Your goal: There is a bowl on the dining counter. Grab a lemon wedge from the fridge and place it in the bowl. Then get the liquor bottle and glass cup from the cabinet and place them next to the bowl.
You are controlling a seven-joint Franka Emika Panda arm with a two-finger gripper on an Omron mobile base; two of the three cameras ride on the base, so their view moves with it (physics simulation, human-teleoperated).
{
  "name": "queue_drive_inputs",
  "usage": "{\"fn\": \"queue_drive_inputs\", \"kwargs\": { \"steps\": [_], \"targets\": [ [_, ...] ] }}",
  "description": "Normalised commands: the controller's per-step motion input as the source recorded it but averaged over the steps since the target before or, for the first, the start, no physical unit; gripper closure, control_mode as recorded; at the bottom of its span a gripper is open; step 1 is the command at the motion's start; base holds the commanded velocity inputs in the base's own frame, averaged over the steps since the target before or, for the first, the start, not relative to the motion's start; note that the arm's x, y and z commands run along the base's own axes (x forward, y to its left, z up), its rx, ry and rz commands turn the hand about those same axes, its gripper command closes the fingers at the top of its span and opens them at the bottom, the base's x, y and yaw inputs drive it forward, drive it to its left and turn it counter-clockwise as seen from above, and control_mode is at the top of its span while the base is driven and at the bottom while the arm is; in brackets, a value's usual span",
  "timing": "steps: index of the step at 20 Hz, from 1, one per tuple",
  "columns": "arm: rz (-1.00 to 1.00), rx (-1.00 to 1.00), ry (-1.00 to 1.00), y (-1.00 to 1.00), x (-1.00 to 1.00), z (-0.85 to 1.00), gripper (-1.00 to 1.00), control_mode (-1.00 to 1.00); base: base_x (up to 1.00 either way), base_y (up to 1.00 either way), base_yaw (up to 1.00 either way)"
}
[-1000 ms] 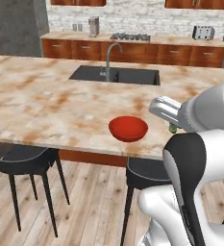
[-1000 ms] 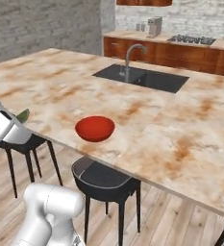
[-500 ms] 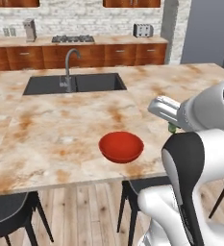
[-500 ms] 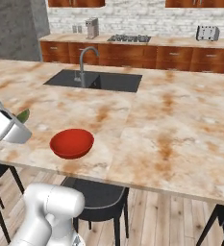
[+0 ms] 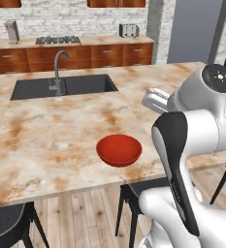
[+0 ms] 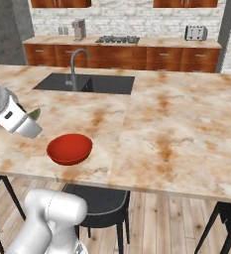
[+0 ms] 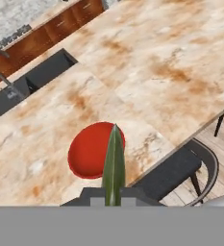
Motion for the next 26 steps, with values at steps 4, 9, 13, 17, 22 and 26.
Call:
{"fn": "queue_drive_inputs", "kwargs": {
  "steps": [4,9,13,17,22,26],
  "targets": [
    [0.00,0.01,0.32,0.03,0.82,-0.55,1.00,-1.00,0.00,0.00,0.00],
    [0.00,0.00,0.24,0.14,0.75,-0.87,1.00,-1.00,0.00,0.00,0.00],
    [0.00,0.00,0.07,0.16,0.67,-0.82,1.00,-1.00,0.00,0.00,0.00],
    [0.00,0.00,0.00,0.02,0.43,-0.76,1.00,-1.00,0.00,0.00,0.00],
    [0.00,0.00,0.00,0.00,0.45,-0.69,1.00,-1.00,0.00,0.00,0.00],
    [-0.01,0.00,0.04,0.11,0.66,-0.49,1.00,-1.00,0.00,0.00,0.00]
  ]
}}
